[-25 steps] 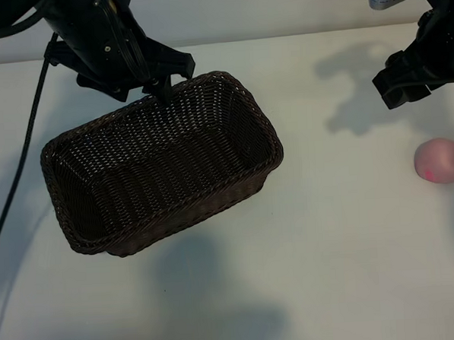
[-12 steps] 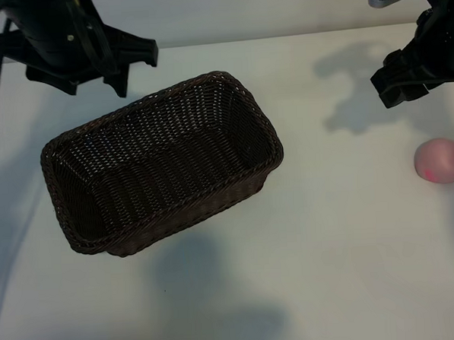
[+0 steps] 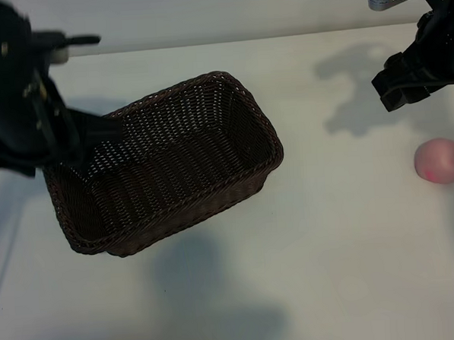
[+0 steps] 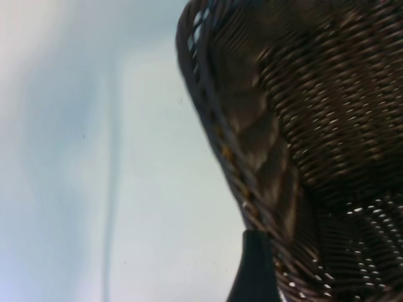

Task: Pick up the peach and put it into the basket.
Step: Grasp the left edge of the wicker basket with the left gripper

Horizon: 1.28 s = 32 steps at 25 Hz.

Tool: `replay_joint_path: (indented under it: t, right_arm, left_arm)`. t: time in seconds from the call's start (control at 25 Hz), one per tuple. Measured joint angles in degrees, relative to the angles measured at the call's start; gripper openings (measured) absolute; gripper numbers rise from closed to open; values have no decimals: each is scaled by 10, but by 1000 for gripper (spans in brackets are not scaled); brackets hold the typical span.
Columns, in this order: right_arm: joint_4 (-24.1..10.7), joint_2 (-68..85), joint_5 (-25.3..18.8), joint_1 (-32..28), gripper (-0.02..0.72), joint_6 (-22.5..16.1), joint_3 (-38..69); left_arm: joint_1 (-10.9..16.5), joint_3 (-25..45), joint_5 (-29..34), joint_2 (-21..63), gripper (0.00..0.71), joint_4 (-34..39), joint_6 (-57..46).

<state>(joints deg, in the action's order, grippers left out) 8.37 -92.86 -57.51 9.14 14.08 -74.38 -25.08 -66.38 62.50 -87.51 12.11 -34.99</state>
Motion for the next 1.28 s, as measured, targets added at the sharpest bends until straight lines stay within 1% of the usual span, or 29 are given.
replay_joint_path:
  t: [0.2, 0.32, 0.52, 0.68, 0.8, 1.08, 1.28]
  right_arm:
    - [0, 0, -2, 0, 586, 0, 0]
    - [0, 0, -2, 0, 586, 0, 0]
    - [0, 0, -2, 0, 586, 0, 0]
    - [2, 0, -2, 0, 586, 0, 0]
    - [2, 0, -2, 0, 586, 0, 0]
    - [3, 0, -2, 0, 586, 0, 0]
    - [3, 0, -3, 0, 586, 0, 0]
  left_arm:
    - [39, 77, -53, 15, 567, 2, -57]
    - [53, 109, -94, 15, 567, 2, -77]
    - [79, 135, -164, 15, 567, -10, -95]
    - [102, 148, -202, 15, 567, -18, -95]
    - [108, 149, -218, 10, 567, -26, -90]
    - [111, 149, -263, -44, 567, -93, -44]
    - [111, 149, -272, -80, 567, -105, -29]
